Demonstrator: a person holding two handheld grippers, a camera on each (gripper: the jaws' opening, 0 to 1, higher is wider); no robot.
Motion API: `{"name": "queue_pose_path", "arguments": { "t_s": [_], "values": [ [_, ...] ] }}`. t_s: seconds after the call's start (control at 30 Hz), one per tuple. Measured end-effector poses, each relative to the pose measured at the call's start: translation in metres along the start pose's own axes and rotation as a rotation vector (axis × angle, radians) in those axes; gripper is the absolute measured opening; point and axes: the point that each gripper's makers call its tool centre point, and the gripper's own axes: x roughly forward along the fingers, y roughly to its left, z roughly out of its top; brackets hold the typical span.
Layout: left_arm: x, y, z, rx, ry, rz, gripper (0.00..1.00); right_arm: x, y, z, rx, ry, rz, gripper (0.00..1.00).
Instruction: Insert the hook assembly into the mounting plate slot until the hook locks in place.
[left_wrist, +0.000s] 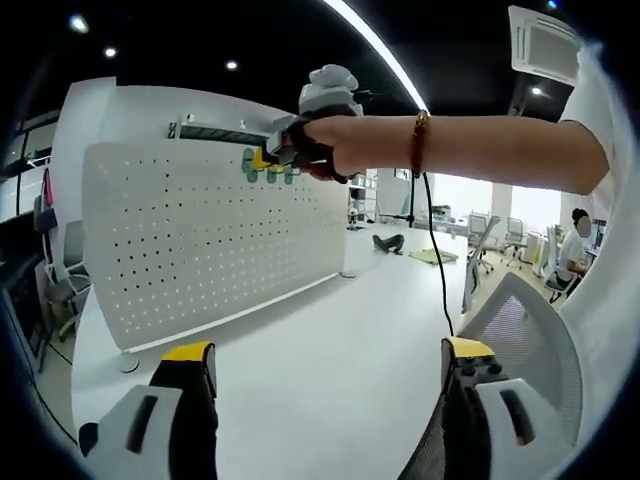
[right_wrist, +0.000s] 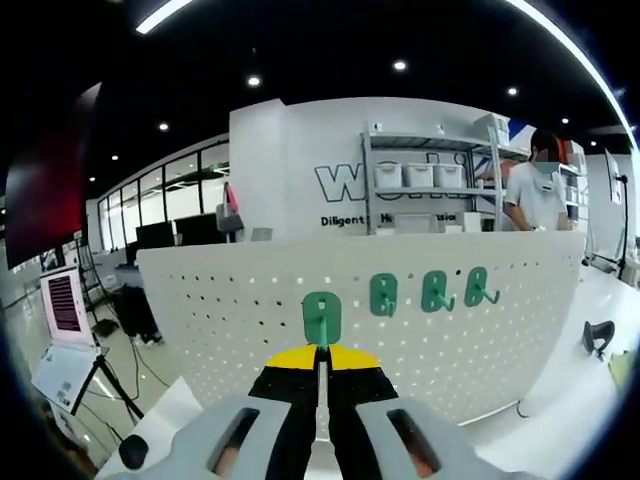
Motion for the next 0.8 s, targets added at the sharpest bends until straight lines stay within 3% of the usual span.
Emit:
{"name": "queue_pose_path", "arguments": {
  "t_s": [0.8],
  "values": [
    [-0.003,0.009,-0.005,-0.023,0.009,0.002,0.94,0.028,0.0,0.001,-0.009,0.034,-0.007,0.0]
  ]
}}
